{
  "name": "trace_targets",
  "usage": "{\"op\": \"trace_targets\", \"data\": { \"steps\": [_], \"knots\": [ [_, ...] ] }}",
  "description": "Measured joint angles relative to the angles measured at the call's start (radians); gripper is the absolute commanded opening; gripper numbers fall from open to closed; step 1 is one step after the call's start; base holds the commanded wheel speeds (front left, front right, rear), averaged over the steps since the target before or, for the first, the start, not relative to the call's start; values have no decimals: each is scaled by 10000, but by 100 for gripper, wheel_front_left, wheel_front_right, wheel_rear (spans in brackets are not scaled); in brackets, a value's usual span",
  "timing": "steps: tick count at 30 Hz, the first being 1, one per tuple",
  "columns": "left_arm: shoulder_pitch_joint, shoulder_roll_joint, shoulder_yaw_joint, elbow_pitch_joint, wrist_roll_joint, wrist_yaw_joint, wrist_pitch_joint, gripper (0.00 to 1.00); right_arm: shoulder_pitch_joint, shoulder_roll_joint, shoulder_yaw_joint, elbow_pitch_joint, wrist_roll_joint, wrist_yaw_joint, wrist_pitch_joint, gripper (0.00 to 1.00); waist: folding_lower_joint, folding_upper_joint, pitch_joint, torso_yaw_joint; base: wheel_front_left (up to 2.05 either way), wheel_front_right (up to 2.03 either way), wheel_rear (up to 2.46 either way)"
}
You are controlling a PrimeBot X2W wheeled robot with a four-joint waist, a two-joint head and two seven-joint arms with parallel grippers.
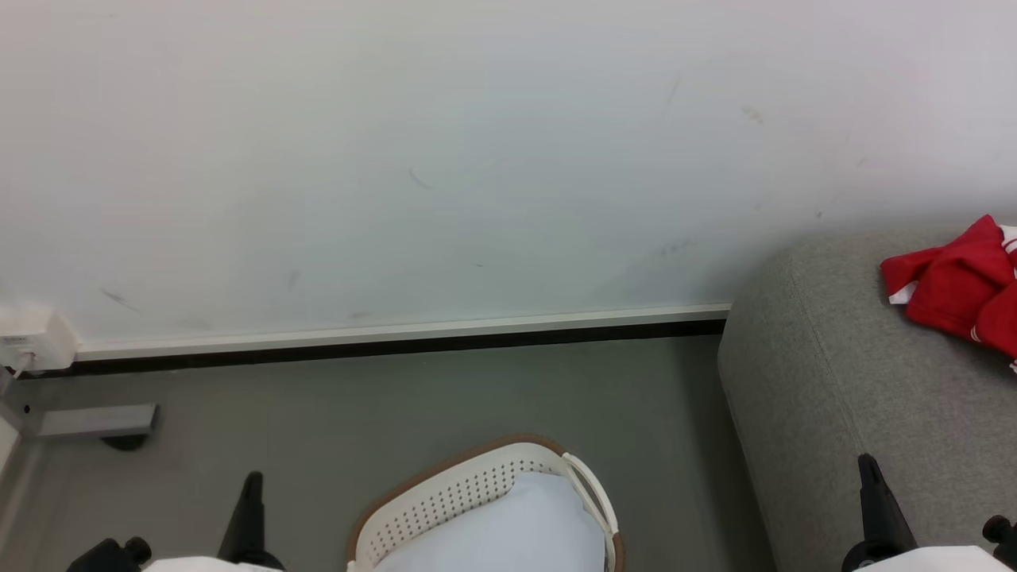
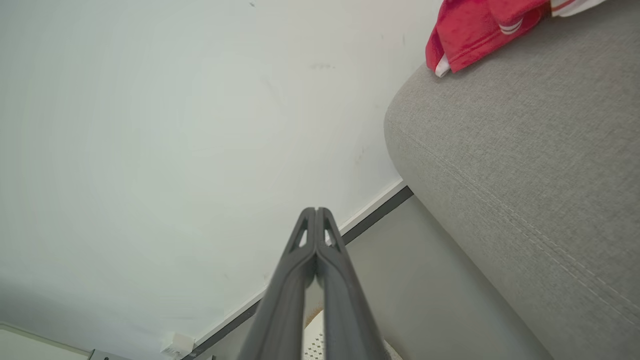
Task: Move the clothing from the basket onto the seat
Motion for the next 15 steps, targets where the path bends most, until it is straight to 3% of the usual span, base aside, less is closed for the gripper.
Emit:
{"op": "trace_targets", "data": {
  "steps": [15],
  "knots": [
    [-152,-82,224,-155,-1599,-86,472,0,-102,-46,-215,-151,1772,0,395,0,0,0,20,66,0,0,0]
  ]
}}
